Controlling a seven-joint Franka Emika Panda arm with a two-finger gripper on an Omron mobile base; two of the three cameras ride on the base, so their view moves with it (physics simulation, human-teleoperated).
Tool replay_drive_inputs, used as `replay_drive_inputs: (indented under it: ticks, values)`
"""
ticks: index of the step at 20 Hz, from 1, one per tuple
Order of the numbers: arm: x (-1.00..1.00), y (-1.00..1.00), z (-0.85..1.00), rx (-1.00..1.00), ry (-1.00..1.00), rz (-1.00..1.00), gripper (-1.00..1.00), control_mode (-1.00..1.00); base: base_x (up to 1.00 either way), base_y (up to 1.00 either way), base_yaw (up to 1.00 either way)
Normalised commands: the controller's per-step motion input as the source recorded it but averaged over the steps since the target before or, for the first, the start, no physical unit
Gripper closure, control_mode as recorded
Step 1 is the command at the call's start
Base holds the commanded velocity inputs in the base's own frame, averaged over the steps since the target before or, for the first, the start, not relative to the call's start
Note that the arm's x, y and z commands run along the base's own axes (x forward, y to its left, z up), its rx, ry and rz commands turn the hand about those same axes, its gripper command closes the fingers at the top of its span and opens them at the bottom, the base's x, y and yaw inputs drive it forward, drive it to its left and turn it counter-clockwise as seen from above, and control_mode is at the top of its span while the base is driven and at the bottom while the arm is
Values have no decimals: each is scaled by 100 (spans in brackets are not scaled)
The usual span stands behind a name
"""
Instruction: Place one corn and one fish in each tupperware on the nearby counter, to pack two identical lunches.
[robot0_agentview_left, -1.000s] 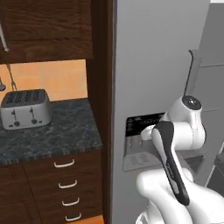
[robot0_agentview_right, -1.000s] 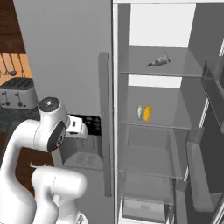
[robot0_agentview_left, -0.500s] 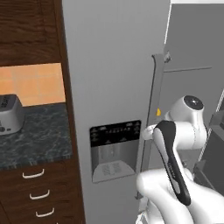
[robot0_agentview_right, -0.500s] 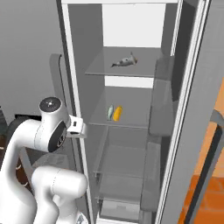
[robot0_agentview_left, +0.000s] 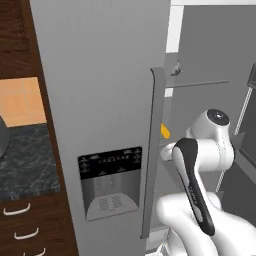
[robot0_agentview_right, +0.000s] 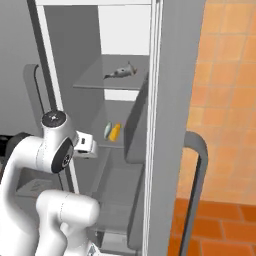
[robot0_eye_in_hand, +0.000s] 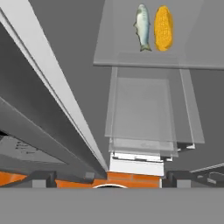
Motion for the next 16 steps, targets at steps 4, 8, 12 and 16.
replay_drive_inputs:
  ticks: [4,8,12,16]
  values:
    - [0,0,0,0,0,0,-100,100,23,-20,-1]
    - [0,0,0,0,0,0,-100,100,21,-10,0]
    - [0,0,0,0,0,0,-100,100,1,-30,0]
    - [0,0,0,0,0,0,-100,100,10,-16,0]
